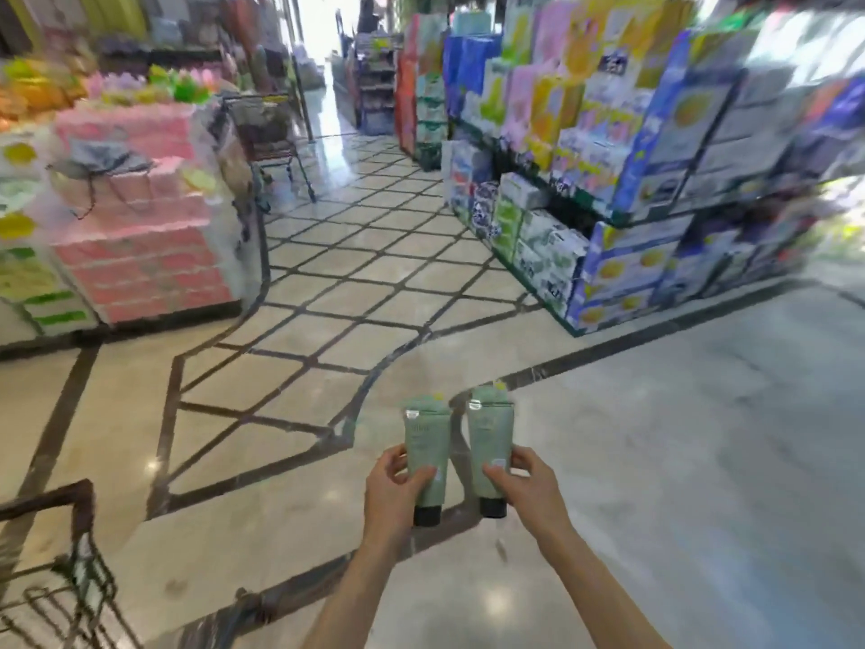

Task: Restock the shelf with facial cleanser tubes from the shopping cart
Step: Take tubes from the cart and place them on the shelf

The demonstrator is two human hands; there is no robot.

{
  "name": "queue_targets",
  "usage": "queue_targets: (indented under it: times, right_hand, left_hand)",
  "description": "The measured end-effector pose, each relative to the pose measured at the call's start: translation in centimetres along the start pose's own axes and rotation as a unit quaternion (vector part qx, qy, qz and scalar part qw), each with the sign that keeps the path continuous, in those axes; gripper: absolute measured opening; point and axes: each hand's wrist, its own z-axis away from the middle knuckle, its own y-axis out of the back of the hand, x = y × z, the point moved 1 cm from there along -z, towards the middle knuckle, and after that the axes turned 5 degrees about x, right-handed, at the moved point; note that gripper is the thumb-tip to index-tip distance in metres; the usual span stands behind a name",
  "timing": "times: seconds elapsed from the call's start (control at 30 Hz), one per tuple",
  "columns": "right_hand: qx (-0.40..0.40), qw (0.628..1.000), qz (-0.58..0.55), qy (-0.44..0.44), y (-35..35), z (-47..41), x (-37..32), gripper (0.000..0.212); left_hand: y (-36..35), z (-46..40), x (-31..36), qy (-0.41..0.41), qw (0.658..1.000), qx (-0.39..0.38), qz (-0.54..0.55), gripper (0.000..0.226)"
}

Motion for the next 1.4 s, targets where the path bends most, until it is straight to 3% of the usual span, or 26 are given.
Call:
queue_targets:
  times: [0.33,0.63,0.9,1.13,1.4]
  right_hand:
    - [0.202,0.976,-0.070,-0.032,20.8,-5.3,2.7,0.034]
    - [0.369,0.919,-0.118,-0.076,38.4,-11.7,5.3,0.034]
    - [0.491,0.853,-0.141,-0.107,53.6,-16.4,6.1,0.028]
    - [0.563,0.800,-0.168,-0.121,65.6,-18.7,8.9,0.030]
    - [0.611,0.748,-0.233,-0.117,79.7,-21.1,13.2,0.027]
  left_hand:
    - [-24.4,-0.3,4.7,-0.037,0.974,-0.220,-0.045,0.040]
    - [-49.1,-1.4,6.7,-0.063,0.914,-0.391,-0.087,0.041]
    - [-70.4,1.3,9.4,-0.052,0.842,-0.526,-0.107,0.037]
    - [-85.3,6.1,9.9,-0.072,0.781,-0.606,-0.130,0.037]
    - [-101.2,13.0,9.6,-0.090,0.743,-0.647,-0.149,0.036]
